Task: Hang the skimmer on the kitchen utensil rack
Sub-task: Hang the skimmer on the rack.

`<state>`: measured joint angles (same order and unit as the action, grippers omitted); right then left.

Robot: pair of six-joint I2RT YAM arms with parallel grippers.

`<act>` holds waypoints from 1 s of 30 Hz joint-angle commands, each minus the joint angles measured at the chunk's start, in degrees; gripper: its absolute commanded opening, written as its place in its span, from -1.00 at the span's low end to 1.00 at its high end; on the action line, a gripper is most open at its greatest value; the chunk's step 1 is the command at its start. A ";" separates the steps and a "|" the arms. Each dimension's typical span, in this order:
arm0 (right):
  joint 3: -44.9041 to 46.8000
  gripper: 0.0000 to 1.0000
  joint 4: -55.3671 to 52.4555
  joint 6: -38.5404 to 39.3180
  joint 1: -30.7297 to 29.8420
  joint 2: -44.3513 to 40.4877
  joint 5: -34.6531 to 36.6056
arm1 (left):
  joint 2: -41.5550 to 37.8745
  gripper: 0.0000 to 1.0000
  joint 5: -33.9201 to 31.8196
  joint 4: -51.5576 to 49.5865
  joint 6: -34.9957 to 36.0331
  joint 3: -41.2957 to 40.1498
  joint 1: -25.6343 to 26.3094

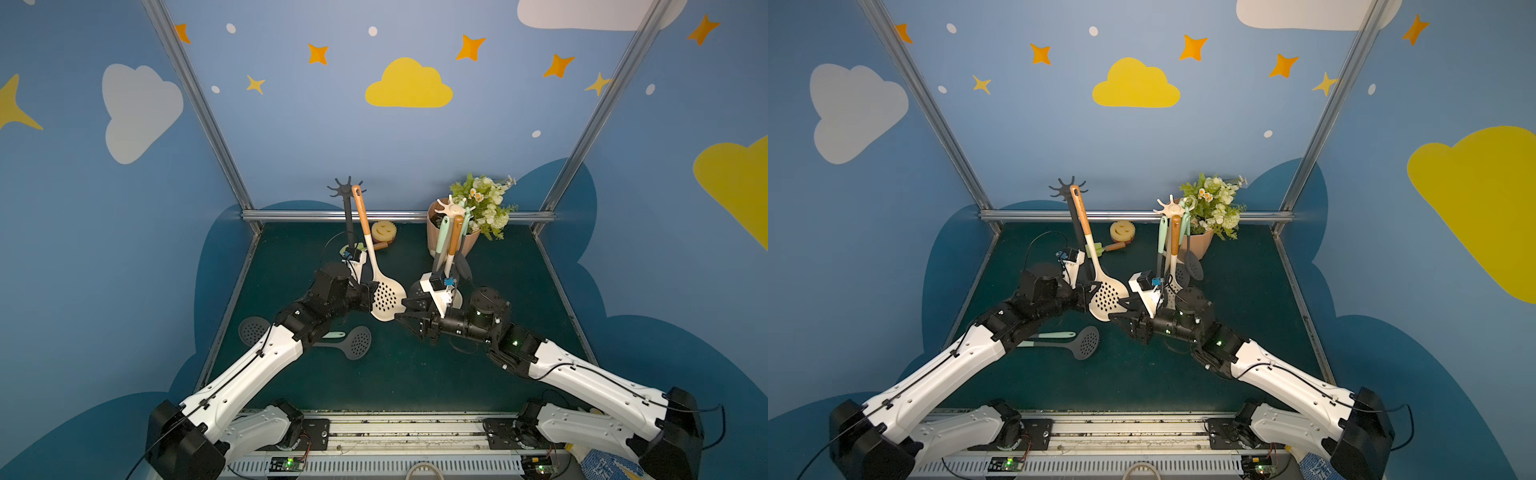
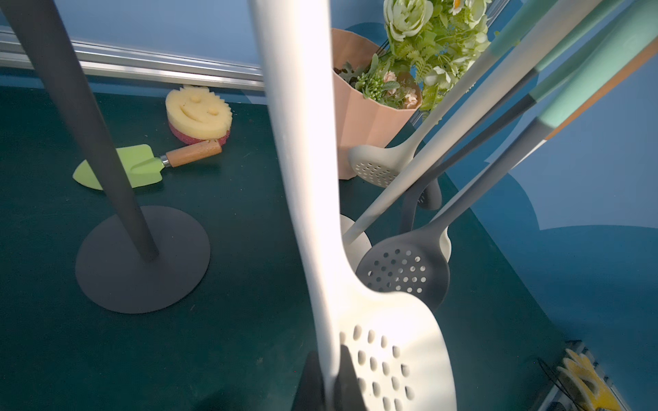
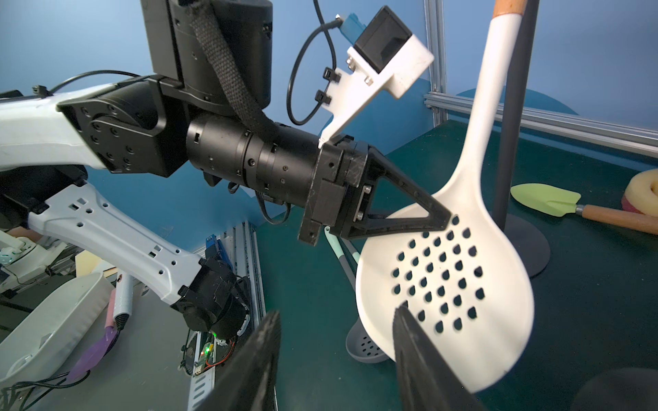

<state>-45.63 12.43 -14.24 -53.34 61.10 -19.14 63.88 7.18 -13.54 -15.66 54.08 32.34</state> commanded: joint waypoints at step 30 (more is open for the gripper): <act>0.97 0.01 1.81 0.09 0.26 0.41 -0.38 | 0.93 -0.93 9.17 4.03 -3.14 -2.17 -4.28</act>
<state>-45.41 12.82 -14.28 -53.23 61.17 -19.18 65.36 16.08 -11.70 -17.04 52.66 28.75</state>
